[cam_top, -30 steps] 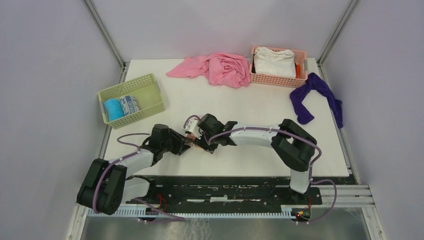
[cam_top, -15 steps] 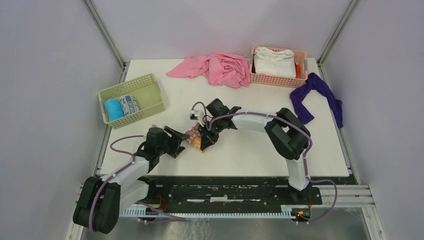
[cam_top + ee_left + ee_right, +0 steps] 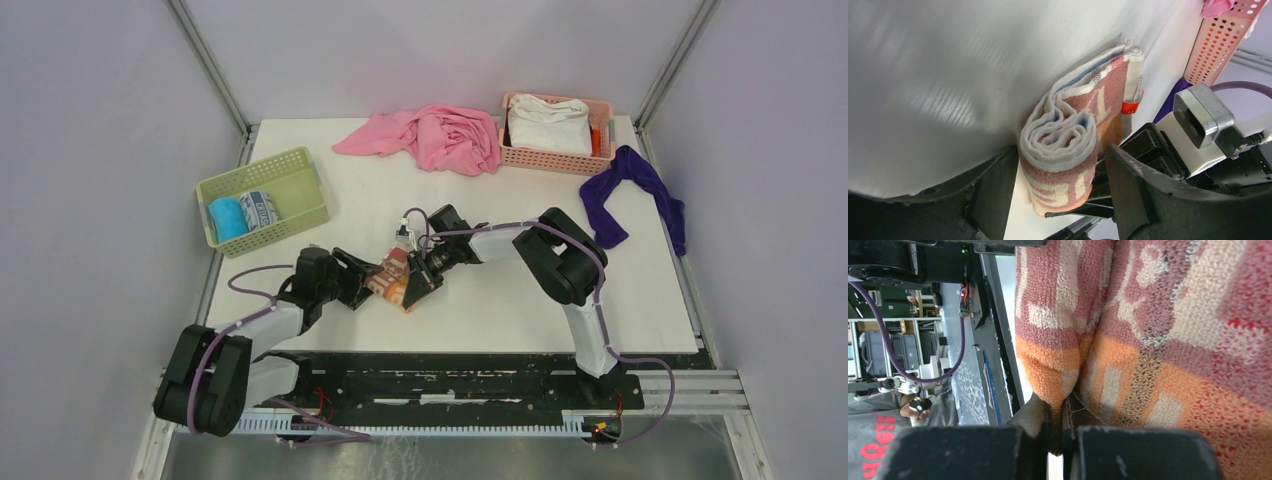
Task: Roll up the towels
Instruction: Roll the towel at the center of the board.
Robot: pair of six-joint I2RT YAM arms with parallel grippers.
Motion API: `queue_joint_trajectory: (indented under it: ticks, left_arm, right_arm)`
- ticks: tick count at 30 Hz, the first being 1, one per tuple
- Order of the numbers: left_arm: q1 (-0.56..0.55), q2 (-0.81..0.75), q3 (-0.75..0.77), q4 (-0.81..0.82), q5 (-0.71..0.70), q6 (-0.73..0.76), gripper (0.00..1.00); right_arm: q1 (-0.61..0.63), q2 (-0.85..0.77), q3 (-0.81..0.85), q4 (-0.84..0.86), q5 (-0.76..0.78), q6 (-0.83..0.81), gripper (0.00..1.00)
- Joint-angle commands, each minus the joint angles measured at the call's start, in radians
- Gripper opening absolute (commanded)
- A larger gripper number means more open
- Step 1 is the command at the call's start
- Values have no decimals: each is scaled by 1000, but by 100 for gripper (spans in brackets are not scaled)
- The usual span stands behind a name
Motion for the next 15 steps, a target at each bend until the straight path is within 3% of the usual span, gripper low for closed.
queue_joint_trajectory:
  ticks: [1, 7, 15]
  left_arm:
    - [3, 75, 33, -10, 29, 12, 69]
    - [0, 151, 49, -74, 29, 36, 49]
    - [-5, 165, 117, -194, -25, 100, 45]
  right_arm:
    - [-6, 28, -34, 48, 31, 42, 7]
    - [-4, -44, -70, 5, 157, 22, 19]
    - [-2, -295, -116, -133, 429, -114, 42]
